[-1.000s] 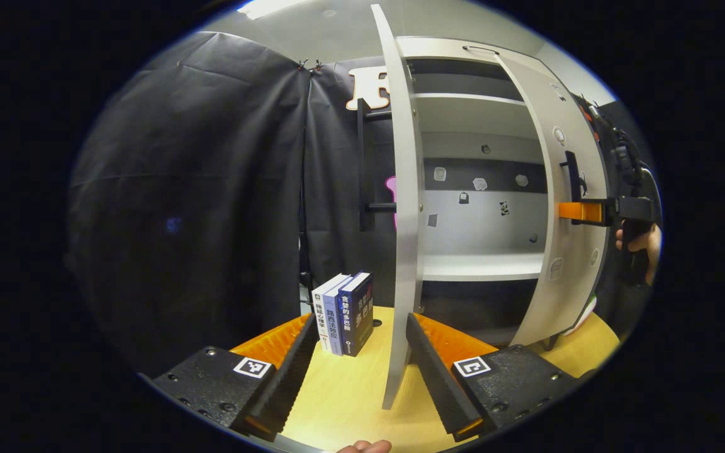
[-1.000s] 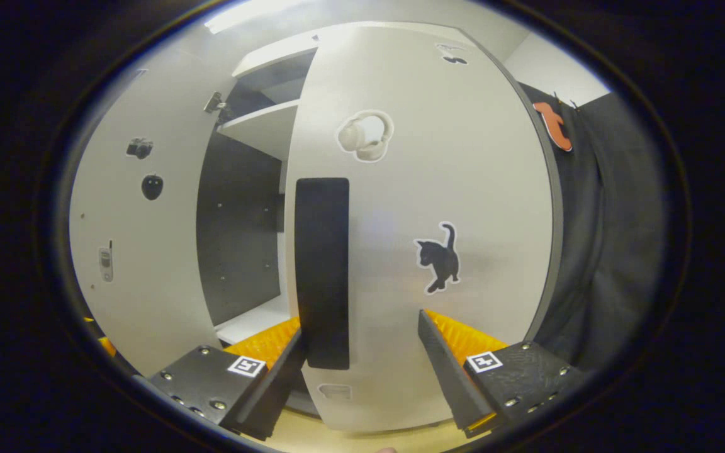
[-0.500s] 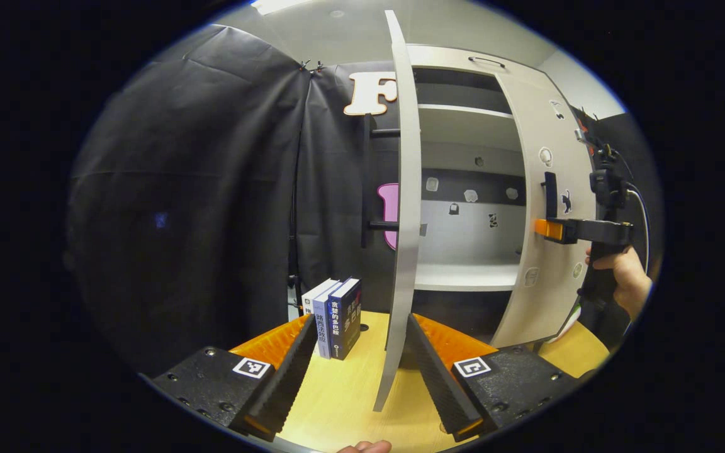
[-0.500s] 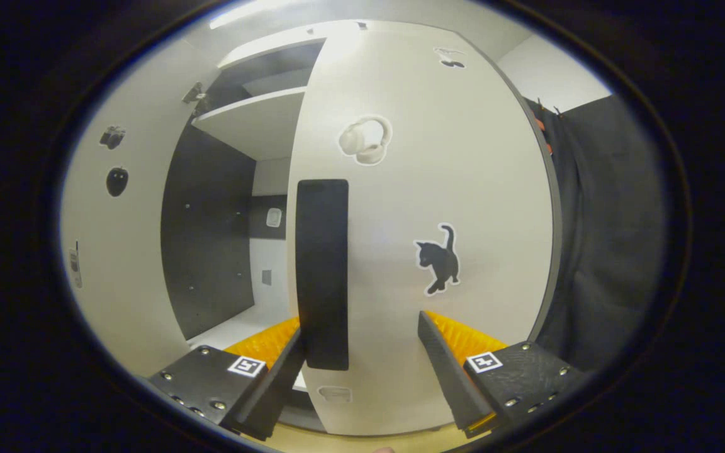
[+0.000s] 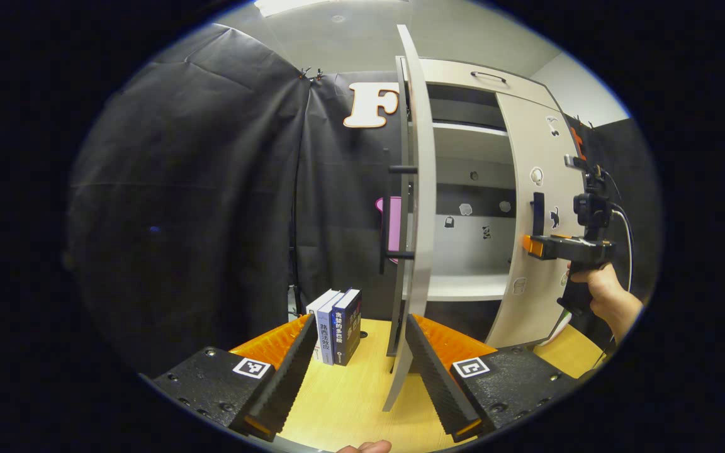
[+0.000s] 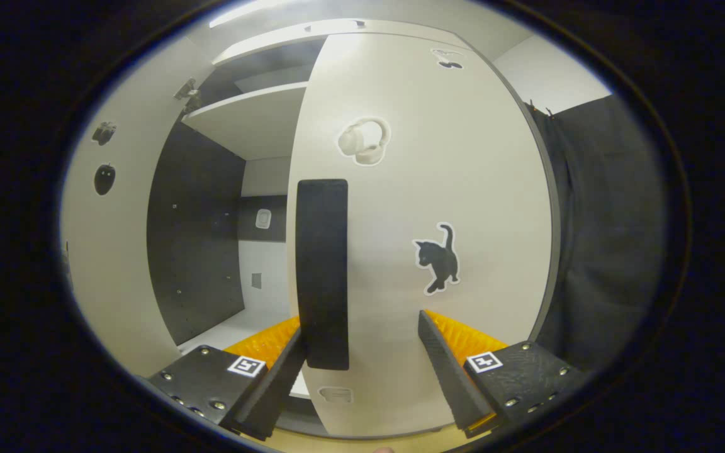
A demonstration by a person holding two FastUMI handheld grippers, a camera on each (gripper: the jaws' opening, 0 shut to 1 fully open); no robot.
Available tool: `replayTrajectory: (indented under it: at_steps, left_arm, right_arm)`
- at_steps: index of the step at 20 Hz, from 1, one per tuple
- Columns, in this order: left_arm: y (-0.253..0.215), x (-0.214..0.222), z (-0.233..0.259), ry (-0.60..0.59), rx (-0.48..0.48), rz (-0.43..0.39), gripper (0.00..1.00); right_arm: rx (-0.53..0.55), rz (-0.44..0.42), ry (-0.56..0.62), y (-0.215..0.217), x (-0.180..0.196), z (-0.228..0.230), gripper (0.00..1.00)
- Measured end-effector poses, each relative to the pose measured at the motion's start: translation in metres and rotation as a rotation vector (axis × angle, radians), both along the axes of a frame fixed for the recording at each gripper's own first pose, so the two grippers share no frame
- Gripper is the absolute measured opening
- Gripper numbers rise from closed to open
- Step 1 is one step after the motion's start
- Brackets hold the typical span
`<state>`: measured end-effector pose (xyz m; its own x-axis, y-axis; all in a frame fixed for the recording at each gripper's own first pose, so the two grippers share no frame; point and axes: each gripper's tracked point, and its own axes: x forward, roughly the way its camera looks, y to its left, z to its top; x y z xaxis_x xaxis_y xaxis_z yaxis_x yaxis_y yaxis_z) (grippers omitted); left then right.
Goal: Grasp the bottle in the cabinet with the left hand and place it on the coaster, then close the right door with the right hand and the left door with the left hand.
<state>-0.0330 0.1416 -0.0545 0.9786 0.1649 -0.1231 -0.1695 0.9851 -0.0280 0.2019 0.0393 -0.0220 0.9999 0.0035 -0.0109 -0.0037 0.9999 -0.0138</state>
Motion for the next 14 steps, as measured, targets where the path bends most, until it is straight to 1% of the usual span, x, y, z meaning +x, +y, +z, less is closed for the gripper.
replayTrajectory:
  at_steps: [1,2,3,5,6,7,8,9,10,11,12,13,14]
  left_arm:
    - [0.003,0.004,0.008,-0.012,-0.007,-0.009,0.9]
    - [0.006,0.008,0.014,-0.019,-0.01,-0.018,0.9]
    - [0.01,0.014,0.018,-0.021,-0.01,-0.027,0.9]
    - [0.011,0.028,0.026,-0.034,-0.01,-0.059,0.9]
    - [0.012,0.035,0.029,-0.039,-0.006,-0.077,0.88]
    - [0.01,0.042,0.031,-0.041,-0.002,-0.097,0.9]
    - [0.01,0.049,0.031,-0.045,0.006,-0.115,0.88]
    - [0.009,0.056,0.031,-0.041,0.015,-0.131,0.88]
    - [0.007,0.058,0.032,-0.045,0.027,-0.145,0.92]
    - [0.006,0.061,0.035,-0.046,0.037,-0.156,0.88]
    - [0.006,0.065,0.036,-0.049,0.052,-0.161,0.88]
    - [0.008,0.066,0.036,-0.049,0.062,-0.171,0.91]
    - [0.006,0.067,0.036,-0.052,0.056,-0.183,0.91]
  right_arm:
    - [-0.001,0.001,0.002,0.0,0.0,-0.001,1.0]
    - [0.002,0.001,0.003,0.0,-0.001,0.0,0.97]
    - [0.003,0.001,0.007,0.0,-0.001,0.0,1.0]
    - [0.011,0.005,0.019,0.001,-0.002,-0.002,1.0]
    - [0.013,0.007,0.025,0.0,-0.004,-0.002,1.0]
    - [0.011,0.011,0.023,0.0,-0.008,0.001,1.0]
    - [0.007,0.013,0.017,0.0,-0.013,0.003,1.0]
    - [0.007,0.017,0.016,0.0,-0.018,0.004,1.0]
    - [0.012,0.025,0.017,0.001,-0.024,0.004,1.0]
    - [0.014,0.035,0.017,0.001,-0.031,0.005,1.0]
    - [0.008,0.042,0.02,0.001,-0.038,0.004,1.0]
    - [0.001,0.047,0.026,0.0,-0.045,0.0,1.0]
    - [-0.009,0.058,0.034,0.0,-0.051,-0.004,1.0]
